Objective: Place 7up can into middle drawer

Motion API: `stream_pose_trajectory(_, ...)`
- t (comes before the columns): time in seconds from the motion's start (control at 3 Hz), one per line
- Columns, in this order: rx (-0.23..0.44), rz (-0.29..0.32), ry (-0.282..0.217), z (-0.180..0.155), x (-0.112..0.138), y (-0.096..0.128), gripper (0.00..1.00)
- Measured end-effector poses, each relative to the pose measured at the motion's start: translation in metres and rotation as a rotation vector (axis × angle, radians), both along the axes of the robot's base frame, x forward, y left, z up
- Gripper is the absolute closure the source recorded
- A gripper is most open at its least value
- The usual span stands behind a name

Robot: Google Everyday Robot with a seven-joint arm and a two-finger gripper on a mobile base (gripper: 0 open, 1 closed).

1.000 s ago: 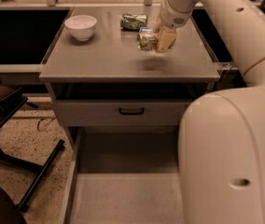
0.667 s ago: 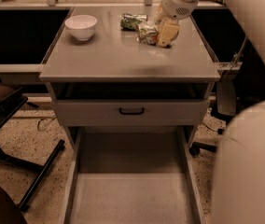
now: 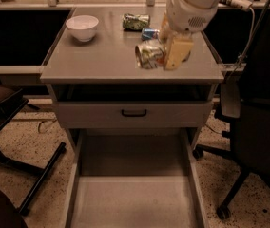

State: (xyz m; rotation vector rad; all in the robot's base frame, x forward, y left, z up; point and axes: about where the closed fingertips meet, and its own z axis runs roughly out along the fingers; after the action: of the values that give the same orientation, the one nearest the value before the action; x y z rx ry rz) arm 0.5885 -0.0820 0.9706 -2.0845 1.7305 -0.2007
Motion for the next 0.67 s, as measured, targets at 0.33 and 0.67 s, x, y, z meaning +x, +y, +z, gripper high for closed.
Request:
stream_pose_trajectory(0.33,-0.032,0.039,0.089,-0.034,-0.057,0.005,1.0)
stream_pose_trajectory(0.67,-0.04,0.079,0.099,-0.084,-0.073,0.022,1.0)
